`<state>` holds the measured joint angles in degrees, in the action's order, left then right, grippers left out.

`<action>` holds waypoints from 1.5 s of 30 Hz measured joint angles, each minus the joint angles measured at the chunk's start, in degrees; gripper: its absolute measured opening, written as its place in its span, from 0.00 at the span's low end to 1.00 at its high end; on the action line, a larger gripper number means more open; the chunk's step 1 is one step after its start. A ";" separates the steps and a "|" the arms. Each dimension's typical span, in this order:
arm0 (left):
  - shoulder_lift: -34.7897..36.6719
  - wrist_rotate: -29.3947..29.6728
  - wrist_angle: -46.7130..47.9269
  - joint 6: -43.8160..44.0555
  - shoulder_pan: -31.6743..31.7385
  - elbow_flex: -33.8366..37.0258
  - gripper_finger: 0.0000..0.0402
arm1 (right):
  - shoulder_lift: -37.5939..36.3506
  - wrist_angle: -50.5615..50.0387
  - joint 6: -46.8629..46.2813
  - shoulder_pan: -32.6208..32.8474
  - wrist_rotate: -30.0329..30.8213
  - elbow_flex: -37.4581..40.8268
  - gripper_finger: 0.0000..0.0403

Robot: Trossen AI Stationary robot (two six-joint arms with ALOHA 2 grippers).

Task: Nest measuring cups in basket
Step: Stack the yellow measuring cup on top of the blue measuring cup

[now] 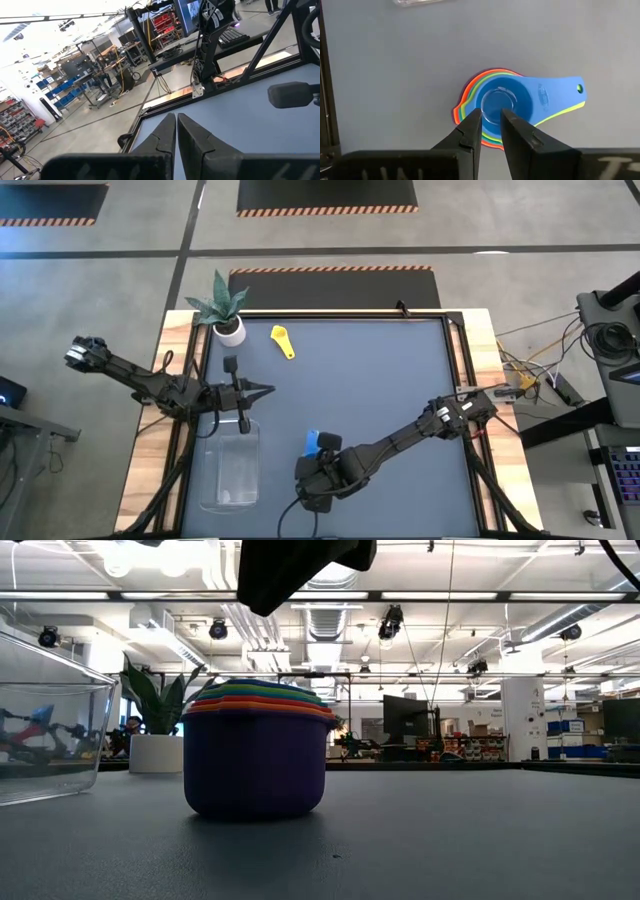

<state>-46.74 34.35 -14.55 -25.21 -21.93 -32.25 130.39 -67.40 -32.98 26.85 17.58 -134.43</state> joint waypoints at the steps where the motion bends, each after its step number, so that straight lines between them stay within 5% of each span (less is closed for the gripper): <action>1: 0.00 -0.01 0.00 0.00 0.00 0.00 0.00 | 0.00 0.08 0.20 0.00 0.00 0.00 0.15; 16: 0.01 -0.41 -0.01 0.01 -0.01 0.02 0.00 | -0.42 -1.70 11.31 -0.13 0.68 -0.20 0.15; 22: 0.00 -2.62 0.13 0.31 -0.26 -0.49 0.00 | -0.44 -1.75 16.92 -0.85 5.31 -0.20 0.15; 45: 3.17 -2.34 2.66 1.29 -2.55 -1.73 0.00 | -7.86 -0.83 37.38 -16.22 6.47 -0.26 0.15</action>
<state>-43.57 32.00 -11.89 -23.92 -24.48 -33.98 122.53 -68.23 4.39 10.63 24.05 -134.69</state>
